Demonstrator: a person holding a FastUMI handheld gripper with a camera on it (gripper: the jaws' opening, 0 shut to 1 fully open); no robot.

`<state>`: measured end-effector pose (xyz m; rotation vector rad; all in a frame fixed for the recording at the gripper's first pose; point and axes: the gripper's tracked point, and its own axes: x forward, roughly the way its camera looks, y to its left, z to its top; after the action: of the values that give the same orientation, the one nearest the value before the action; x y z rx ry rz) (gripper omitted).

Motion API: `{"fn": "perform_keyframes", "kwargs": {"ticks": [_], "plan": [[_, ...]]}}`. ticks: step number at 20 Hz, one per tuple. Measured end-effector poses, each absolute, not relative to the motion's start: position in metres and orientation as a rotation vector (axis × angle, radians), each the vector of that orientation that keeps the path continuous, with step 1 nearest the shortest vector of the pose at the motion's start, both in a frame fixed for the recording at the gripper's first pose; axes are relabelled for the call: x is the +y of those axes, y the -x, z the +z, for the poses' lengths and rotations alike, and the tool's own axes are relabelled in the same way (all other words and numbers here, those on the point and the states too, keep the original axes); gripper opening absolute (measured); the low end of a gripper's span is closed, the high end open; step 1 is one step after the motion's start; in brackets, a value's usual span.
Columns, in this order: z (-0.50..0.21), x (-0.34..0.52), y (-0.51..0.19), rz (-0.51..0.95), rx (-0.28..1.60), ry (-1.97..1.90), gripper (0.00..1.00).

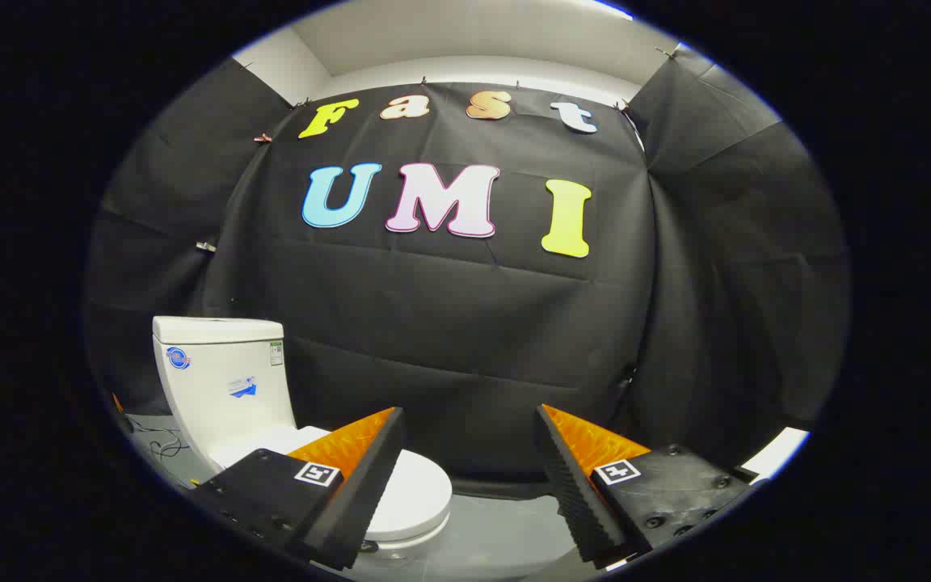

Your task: Open the toilet lid.

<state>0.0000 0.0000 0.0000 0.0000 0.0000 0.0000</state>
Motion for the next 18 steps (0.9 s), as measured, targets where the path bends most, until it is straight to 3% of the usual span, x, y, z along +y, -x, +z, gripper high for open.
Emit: {"fn": "perform_keyframes", "kwargs": {"ticks": [18], "plan": [[-0.0056,0.0023,-0.0006,0.003,0.013,0.019,0.98]]}}
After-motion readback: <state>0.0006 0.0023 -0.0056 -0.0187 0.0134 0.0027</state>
